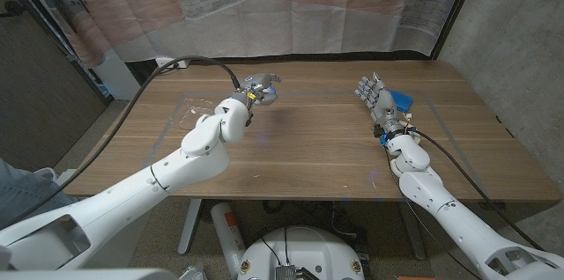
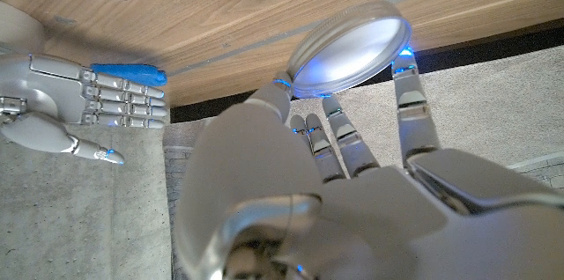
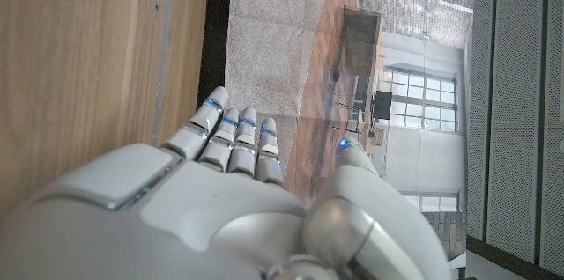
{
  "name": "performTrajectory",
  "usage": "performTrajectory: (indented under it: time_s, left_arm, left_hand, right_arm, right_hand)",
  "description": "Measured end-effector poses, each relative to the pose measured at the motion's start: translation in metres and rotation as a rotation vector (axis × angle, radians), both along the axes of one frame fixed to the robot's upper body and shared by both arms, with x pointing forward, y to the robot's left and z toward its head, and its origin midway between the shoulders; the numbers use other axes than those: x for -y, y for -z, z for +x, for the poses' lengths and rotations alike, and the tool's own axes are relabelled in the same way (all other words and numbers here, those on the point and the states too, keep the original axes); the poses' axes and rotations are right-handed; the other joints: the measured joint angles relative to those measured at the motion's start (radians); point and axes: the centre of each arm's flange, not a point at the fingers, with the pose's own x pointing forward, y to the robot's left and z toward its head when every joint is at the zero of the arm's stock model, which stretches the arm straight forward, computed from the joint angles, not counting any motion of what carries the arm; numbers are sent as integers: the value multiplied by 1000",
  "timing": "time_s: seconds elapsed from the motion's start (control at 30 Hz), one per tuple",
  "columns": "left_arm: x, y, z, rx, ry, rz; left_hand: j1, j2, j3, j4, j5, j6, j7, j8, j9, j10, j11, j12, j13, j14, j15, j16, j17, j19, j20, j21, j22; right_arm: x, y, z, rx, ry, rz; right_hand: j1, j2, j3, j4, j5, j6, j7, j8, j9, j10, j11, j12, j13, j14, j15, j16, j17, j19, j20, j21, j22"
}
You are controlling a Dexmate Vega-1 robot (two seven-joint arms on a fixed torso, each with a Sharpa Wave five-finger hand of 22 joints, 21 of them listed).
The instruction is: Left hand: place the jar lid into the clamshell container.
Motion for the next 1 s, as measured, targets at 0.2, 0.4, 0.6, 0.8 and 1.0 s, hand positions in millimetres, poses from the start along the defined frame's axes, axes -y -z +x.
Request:
performTrajectory:
  time_s: [0.2,0.4,0.6,0.8,1.0]
  left_arm:
    - [-7,1,-5,3,-3,-6]
    - [-16,2,-9,1,-12,-18]
    - [-23,4,-13,1,-23,-23]
    - [-32,6,-15,-4,-41,-37]
    - [-40,7,-17,-4,-57,-43]
  left_hand:
    - [-5,5,0,0,-1,5,-5,0,0,0,0,0,0,4,-4,0,0,0,0,-2,0]
    - [-5,5,0,0,-1,5,-5,0,0,0,0,0,0,3,-3,-8,0,0,0,-2,1]
    - [-5,5,0,0,-1,5,-5,0,0,0,0,0,0,3,-3,-8,0,-4,-4,-4,1]
    - [-5,5,0,0,-2,9,-9,0,0,2,-2,0,0,3,-3,-8,0,-4,-4,-5,1]
    - [-6,5,0,0,-4,10,-10,0,0,6,-6,0,0,3,-3,-8,0,-3,-3,-6,1]
  right_arm:
    - [0,1,1,-2,-4,1]
    - [-1,3,2,-5,-7,2]
    - [-2,4,2,-6,-9,1]
    - [-3,5,2,-7,-10,1]
    - [-3,5,2,-7,-11,0]
  right_hand:
    - [0,0,0,0,0,0,0,0,0,0,0,0,0,0,0,0,0,0,0,0,0]
    - [0,0,0,0,0,0,0,0,0,0,0,0,0,0,0,0,0,0,0,-8,0]
    - [0,0,0,0,0,0,0,0,0,0,0,0,0,0,0,0,0,0,0,-8,0]
    - [0,0,-4,-4,0,0,0,0,0,0,0,0,0,0,0,0,0,0,0,-8,0]
    - [0,0,-4,-4,0,0,0,0,0,0,0,0,0,0,0,0,0,0,0,-8,0]
